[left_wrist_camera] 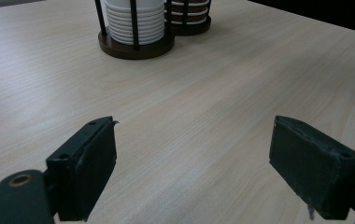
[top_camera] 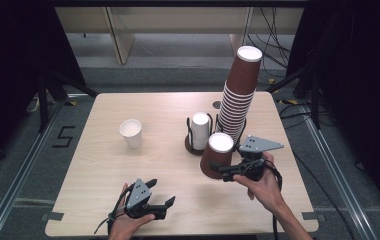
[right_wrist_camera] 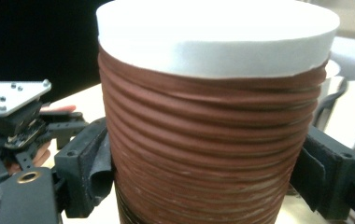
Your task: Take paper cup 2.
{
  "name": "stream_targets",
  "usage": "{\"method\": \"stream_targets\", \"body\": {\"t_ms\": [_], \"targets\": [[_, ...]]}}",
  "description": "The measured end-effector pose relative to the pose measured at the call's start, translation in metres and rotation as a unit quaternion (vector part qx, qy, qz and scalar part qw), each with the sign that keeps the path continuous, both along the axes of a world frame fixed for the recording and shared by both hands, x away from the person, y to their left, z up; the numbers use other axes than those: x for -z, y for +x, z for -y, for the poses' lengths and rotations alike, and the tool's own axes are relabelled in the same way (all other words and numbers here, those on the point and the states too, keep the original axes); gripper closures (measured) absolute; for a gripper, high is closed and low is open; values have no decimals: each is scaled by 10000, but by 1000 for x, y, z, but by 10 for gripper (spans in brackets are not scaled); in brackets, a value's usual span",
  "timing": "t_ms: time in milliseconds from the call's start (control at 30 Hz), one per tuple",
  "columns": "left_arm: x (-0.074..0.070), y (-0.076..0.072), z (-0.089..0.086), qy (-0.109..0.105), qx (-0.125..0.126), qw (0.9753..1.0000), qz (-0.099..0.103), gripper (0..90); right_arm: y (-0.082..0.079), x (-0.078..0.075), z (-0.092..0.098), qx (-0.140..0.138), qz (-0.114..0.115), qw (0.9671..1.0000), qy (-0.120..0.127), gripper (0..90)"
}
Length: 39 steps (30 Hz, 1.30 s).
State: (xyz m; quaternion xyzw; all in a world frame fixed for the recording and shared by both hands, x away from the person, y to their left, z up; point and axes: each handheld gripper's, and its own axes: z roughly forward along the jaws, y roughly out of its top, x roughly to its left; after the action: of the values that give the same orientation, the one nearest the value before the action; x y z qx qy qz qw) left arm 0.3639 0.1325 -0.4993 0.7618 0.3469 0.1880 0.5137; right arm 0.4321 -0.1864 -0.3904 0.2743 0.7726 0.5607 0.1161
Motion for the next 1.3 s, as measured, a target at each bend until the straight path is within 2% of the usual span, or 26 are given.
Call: {"method": "stream_targets", "body": {"t_ms": [33, 67, 100, 133, 167, 200, 233, 267, 300, 367, 400, 433, 567, 600, 633, 700, 833, 867, 900, 967, 1033, 1067, 1133, 1167, 1233, 1300], "targets": [[0, -1, 1, -46, -2, 10000, -14, 146, 0, 4, -4, -70, -16, 10000, 3, 173], [-1, -1, 1, -7, 15, 10000, -5, 145, 0, 7, -8, -37, 25, 10000, -57, 173], [-1, -1, 1, 0, 41, 10000, 18, 145, 0, 11, -12, -136, -5, 9999, -101, 173], [-1, -1, 2, -63, 79, 9999, 59, 145, 0, 17, -19, -183, -8, 9997, -130, 173], [-2, -2, 2, -17, 65, 10000, 60, 145, 0, 17, -19, -183, -8, 9997, -130, 173], [-2, -3, 2, -60, 98, 9999, 76, 146, -2, 22, -25, -228, -203, 9995, -93, 173], [-2, -2, 3, -126, 166, 9997, 119, 146, 0, 25, -28, -285, -134, 9993, -220, 173], [-3, -3, 3, -115, 164, 9997, 122, 146, 0, 28, -32, -346, -182, 9990, -197, 173], [-3, -4, 4, -141, 193, 9996, 127, 145, -1, 30, -35, -312, -200, 9989, -290, 173], [-4, -4, 5, -153, 266, 9994, 170, 145, 0, 33, -40, -383, -112, 9987, -320, 173], [-3, -5, 7, -222, 297, 9991, 189, 145, -1, 35, -44, -397, -270, 9985, -251, 173], [-4, -5, 7, -204, 325, 9991, 191, 145, 0, 36, -47, -432, -80, 9986, -304, 173], [-4, -6, 12, -277, 409, 9986, 199, 145, -5, 41, -60, -538, -280, 9979, -239, 174], [-4, -6, 12, -277, 409, 9986, 199, 145, -5, 41, -60, -538, -280, 9979, -239, 174], [-4, -7, 12, -230, 401, 9988, 189, 145, -3, 42, -63, -620, -111, 9977, -269, 174], [-5, -7, 12, -263, 436, 9986, 174, 145, -6, 44, -68, -690, -274, 9971, -188, 174], [-4, -6, 13, -372, 474, 9981, 151, 145, -7, 46, -76, -759, -228, 9966, -218, 176], [-5, -6, 12, -352, 452, 9983, 83, 145, -7, 46, -77, -780, -257, 9963, -256, 176], [-4, -6, 13, -449, 465, 9979, 75, 145, -8, 47, -80, -801, -280, 9961, -233, 177], [-4, -6, 13, -439, 460, 9980, 36, 145, -8, 48, -83, -862, -241, 9957, -237, 178], [-5, -6, 13, -456, 451, 9979, 21, 144, -10, 49, -88, -882, -298, 9953, -248, 178], [-5, -6, 13, -518, 449, 9977, -5, 144, -10, 50, -91, -991, -281, 9944, -224, 178], [-4, -4, 12, -650, 471, 9968, -23, 137, -13, 50, -93, -981, -298, 9945, -219, 179], [-4, -4, 12, -667, 446, 9968, -35, 130, -12, 50, -94, -937, -106, 9951, -293, 179], [-4, -4, 12, -630, 438, 9971, -22, 106, -15, 50, -97, -948, -277, 9948, -261, 181], [-5, -4, 12, -582, 389, 9975, -64, 94, -15, 50, -98, -937, -204, 9950, -273, 182]]}}
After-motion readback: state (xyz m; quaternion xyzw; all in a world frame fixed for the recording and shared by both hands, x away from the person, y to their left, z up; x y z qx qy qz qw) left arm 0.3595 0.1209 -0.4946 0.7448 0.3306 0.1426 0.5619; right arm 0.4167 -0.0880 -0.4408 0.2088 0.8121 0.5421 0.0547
